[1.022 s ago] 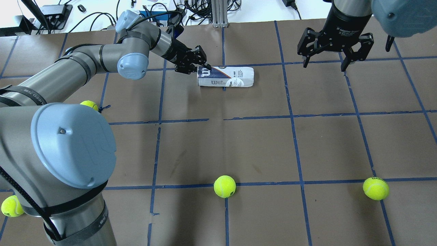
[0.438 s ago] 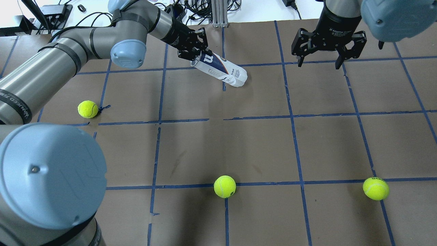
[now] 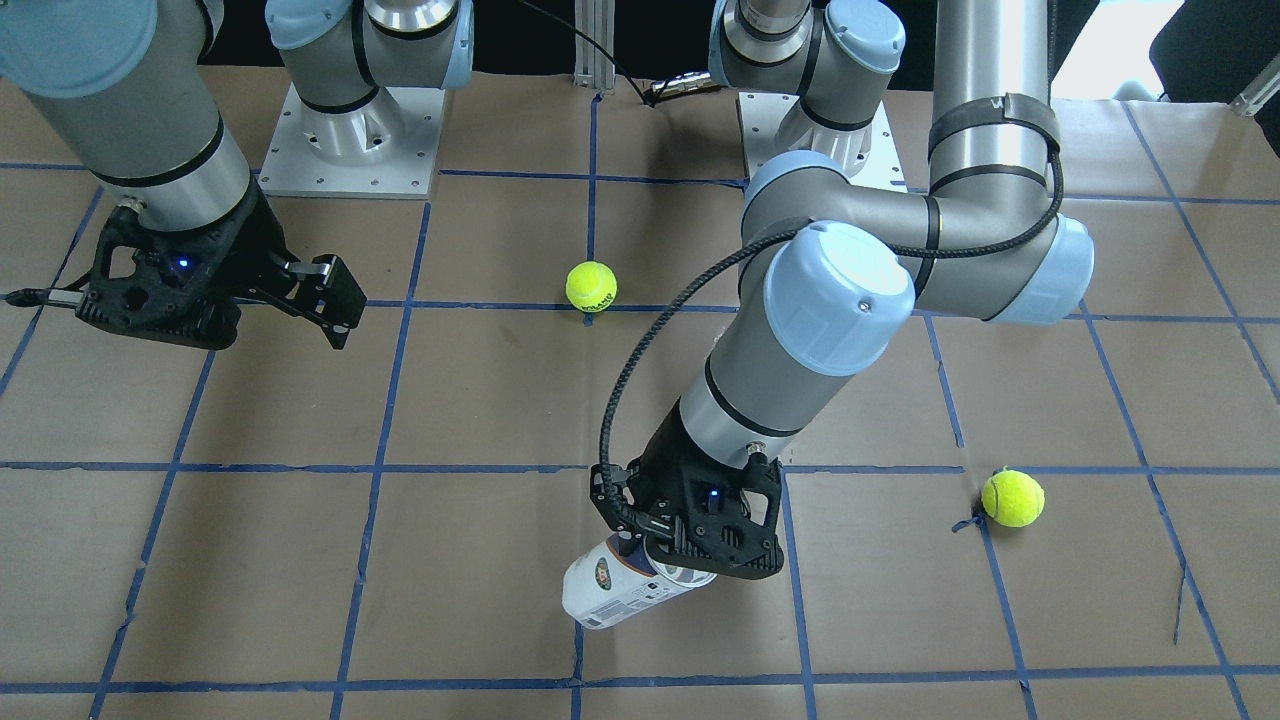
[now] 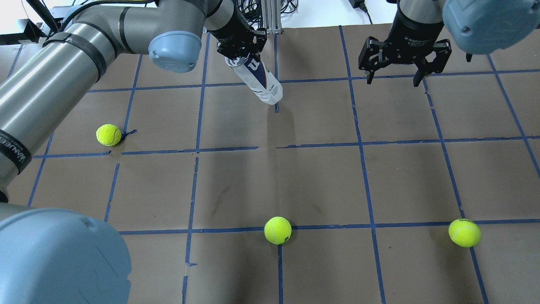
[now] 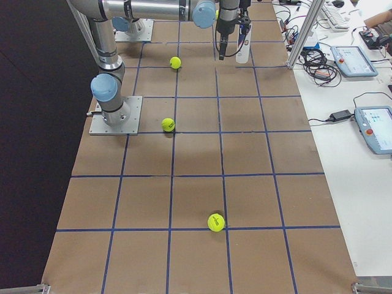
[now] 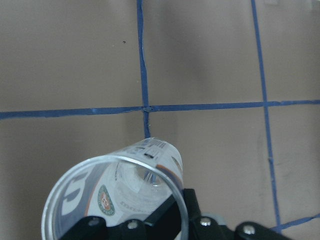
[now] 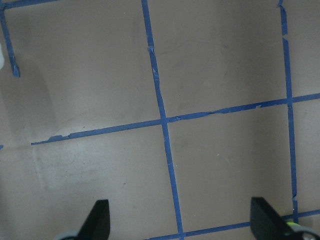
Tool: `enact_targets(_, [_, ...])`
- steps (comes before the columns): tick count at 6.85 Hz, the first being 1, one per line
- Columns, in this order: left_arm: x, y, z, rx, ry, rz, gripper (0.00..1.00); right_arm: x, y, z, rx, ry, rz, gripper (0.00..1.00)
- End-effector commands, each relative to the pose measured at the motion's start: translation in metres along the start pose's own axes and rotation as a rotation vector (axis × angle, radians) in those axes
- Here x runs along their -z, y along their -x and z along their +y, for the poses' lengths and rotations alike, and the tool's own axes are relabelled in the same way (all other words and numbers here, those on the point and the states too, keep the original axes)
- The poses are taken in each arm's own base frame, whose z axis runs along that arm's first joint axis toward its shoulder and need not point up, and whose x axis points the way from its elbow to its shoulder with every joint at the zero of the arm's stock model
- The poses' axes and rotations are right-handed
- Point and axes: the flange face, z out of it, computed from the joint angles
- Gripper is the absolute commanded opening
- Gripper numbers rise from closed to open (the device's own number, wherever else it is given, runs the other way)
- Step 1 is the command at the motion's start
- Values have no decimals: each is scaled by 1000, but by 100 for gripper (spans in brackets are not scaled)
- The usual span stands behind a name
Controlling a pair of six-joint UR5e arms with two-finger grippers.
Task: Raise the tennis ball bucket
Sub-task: 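Grasp the can with the left gripper and tilt it upright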
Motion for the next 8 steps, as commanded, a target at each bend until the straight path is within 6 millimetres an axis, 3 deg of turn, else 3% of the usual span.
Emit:
enact_targets(1, [-10, -5, 4, -226, 59, -226, 0, -8, 0, 1, 4, 15, 3, 100])
enact_targets(3, [-30, -5, 6, -241, 94, -225, 2, -11, -1, 1, 7, 20, 4, 100])
enact_targets(4, [-31, -4, 8, -221, 95, -226, 41, -11, -3, 0, 6, 20, 3, 100])
enact_targets(5, [-25, -6, 9, -218, 87, -223, 99, -13, -4, 0, 4, 24, 4, 100])
enact_targets(6, [-6, -14, 15, -225, 92, -222, 100, -14, -4, 0, 4, 28, 4, 100])
enact_targets(7, [38, -28, 35, -233, 120, -223, 100, -15, -4, 0, 4, 29, 5, 100])
enact_targets(8, [103, -21, 56, -214, 124, -226, 100, -15, -4, 0, 4, 29, 6, 100])
